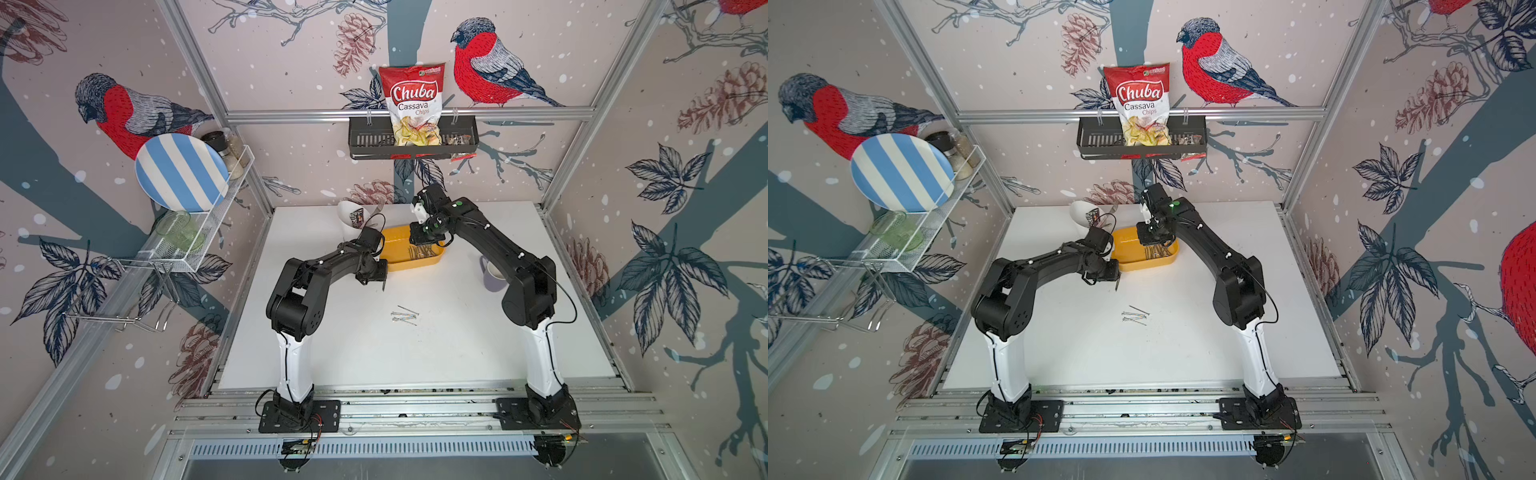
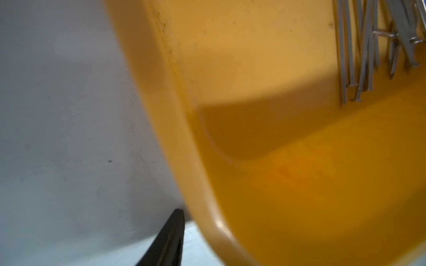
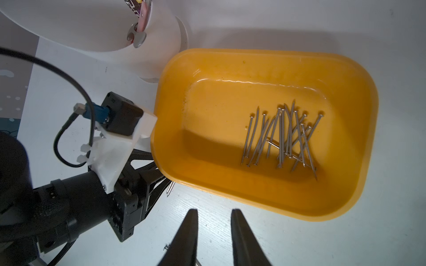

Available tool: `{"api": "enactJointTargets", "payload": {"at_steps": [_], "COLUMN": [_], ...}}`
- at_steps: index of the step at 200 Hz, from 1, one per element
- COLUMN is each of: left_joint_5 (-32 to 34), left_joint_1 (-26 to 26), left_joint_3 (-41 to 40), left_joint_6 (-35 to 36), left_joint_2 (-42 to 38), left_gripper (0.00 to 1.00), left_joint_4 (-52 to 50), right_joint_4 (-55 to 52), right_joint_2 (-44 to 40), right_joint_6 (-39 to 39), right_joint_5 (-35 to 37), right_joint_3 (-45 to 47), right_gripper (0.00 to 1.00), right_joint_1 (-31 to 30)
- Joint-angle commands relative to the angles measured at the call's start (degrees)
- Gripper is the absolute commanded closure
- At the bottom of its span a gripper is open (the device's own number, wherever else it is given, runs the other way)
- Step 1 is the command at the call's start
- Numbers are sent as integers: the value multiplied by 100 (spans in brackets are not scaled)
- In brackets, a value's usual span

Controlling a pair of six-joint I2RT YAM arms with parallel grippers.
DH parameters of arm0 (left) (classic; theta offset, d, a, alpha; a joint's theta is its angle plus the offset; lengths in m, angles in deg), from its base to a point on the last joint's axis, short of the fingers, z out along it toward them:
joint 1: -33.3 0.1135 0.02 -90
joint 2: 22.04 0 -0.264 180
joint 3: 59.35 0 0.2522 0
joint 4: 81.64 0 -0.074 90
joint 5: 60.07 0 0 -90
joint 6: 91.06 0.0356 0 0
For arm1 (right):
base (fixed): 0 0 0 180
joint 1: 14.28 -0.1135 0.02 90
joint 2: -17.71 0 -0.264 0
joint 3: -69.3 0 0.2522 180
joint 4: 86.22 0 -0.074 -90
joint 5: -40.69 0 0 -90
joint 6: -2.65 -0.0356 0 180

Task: Put the nails on the desktop into the storage box
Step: Move the nail to the center of the board.

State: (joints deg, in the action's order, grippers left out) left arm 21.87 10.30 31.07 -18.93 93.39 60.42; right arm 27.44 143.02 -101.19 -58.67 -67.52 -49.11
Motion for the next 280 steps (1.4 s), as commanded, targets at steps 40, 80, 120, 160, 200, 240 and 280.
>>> {"api": "enactJointTargets", "payload": {"at_steps": [40, 80, 120, 160, 200, 240, 280], "left_joint_5": [553, 573, 564, 472, 427, 401, 320], "left_joint_1": [-134, -212, -319, -354, -361, -366, -413], "left_joint_3": [-579, -799, -1038, -1153, -1160, -1176, -1156], "left_joint_6": [-124, -182, -252, -351, -399, -443, -490], "left_joint_2": [-319, -491, -634, -706, -669, -687, -616], "left_gripper": [57, 56, 55, 55, 55, 55, 56], "left_joint_4": [-152, 151, 434, 544, 521, 533, 542], "right_joint_4": [177, 270, 299, 390, 451, 457, 454], "right_joint_2": [-150, -263, -351, -472, -565, -588, -609], "right_joint_6": [-35, -14, 6, 22, 48, 88, 129], "right_joint_5": [-73, -105, -118, -149, -153, -153, -177], "right_joint_3": [280, 521, 679, 929, 1127, 1192, 1257], "right_gripper": [71, 71, 71, 71, 71, 71, 71], "right_joint_1": [-13, -15, -17, -21, -24, -24, -14]}}
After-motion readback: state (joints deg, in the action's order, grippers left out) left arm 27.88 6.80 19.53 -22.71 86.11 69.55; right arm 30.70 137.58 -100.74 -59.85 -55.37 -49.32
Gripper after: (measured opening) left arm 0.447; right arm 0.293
